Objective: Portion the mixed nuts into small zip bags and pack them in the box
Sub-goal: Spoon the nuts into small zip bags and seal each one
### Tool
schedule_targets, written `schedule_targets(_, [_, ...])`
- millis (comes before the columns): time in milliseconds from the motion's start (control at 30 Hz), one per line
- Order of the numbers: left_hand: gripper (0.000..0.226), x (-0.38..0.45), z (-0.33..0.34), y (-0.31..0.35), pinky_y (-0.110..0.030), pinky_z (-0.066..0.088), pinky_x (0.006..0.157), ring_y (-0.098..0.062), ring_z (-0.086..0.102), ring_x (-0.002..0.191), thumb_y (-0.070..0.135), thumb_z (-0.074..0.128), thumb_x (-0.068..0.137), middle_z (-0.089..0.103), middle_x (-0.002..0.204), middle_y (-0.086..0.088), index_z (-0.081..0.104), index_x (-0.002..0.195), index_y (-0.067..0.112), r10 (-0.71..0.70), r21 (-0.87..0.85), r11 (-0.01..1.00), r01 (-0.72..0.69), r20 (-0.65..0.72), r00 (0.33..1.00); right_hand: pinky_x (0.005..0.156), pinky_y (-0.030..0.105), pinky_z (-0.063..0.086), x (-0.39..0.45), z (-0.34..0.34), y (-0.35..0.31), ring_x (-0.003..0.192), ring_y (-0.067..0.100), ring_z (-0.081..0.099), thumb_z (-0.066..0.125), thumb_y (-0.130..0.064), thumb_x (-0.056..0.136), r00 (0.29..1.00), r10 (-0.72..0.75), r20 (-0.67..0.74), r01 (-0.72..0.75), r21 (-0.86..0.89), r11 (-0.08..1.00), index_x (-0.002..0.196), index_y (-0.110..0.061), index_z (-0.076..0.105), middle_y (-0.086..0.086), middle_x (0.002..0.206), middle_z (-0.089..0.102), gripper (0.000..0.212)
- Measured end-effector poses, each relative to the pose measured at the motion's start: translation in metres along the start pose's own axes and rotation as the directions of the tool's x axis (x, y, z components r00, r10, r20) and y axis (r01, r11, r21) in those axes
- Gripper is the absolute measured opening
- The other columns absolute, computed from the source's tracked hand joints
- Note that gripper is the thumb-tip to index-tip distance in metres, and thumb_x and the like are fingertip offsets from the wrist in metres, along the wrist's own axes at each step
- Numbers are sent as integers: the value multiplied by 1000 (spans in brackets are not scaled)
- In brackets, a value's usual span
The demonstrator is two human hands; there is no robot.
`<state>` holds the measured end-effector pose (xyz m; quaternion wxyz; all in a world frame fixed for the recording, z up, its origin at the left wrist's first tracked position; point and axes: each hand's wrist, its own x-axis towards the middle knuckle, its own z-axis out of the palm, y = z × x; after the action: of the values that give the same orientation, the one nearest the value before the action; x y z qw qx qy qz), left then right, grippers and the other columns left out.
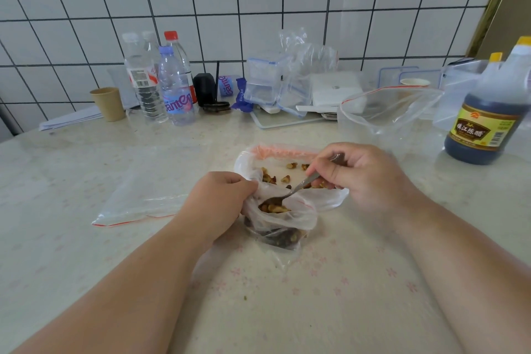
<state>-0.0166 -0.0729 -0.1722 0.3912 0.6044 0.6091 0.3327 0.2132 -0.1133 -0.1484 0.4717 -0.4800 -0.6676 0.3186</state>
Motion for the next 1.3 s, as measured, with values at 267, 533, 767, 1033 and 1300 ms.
schedule_targets(267, [42, 1, 0, -1, -28, 32, 55, -14, 39, 45, 37, 65, 94, 51, 52, 2, 63, 69, 4, -1, 5, 1000, 1, -3, 1000, 61, 20, 44, 6, -10, 1, 61, 9, 57, 60, -32, 84, 945, 74, -319, -6, 209, 978, 79, -24, 77, 4, 71, 74, 19])
schedule_targets(533, [39, 3, 0, -3, -26, 32, 52, -8, 38, 33, 35, 65, 94, 52, 47, 6, 67, 76, 0, 10, 28, 1000, -10, -19, 1000, 62, 18, 42, 14, -2, 14, 71, -3, 60, 55, -33, 93, 888, 150, -435, -235, -147, 961, 86, -32, 72, -19, 75, 72, 18])
schedule_targets(767, [39, 5, 1, -4, -26, 32, 52, -5, 39, 32, 36, 65, 94, 53, 45, 7, 68, 73, 2, 13, 33, 999, -13, -13, 1000, 62, 23, 41, 16, -1, 17, 67, 0, 58, 56, -30, 92, 877, 190, -441, -280, -148, 948, 77, -30, 74, -18, 70, 70, 23])
schedule_targets(1033, [42, 4, 2, -3, -27, 32, 54, -5, 39, 33, 36, 65, 94, 52, 44, 9, 64, 60, 13, 6, 42, 999, -6, -5, 1000, 57, 7, 43, 14, 4, 14, 61, 0, 56, 59, -23, 95, 920, 239, -311, -247, 15, 969, 85, -21, 77, -5, 72, 75, 20])
schedule_targets(1300, [43, 4, 2, -4, -28, 32, 55, -12, 38, 39, 36, 66, 93, 50, 49, 3, 61, 66, 3, 5, 39, 999, -4, -7, 1000, 58, 10, 46, 15, 7, 16, 57, -3, 59, 58, -17, 95, 935, 289, -206, -273, 102, 957, 86, -12, 75, 3, 73, 77, 20])
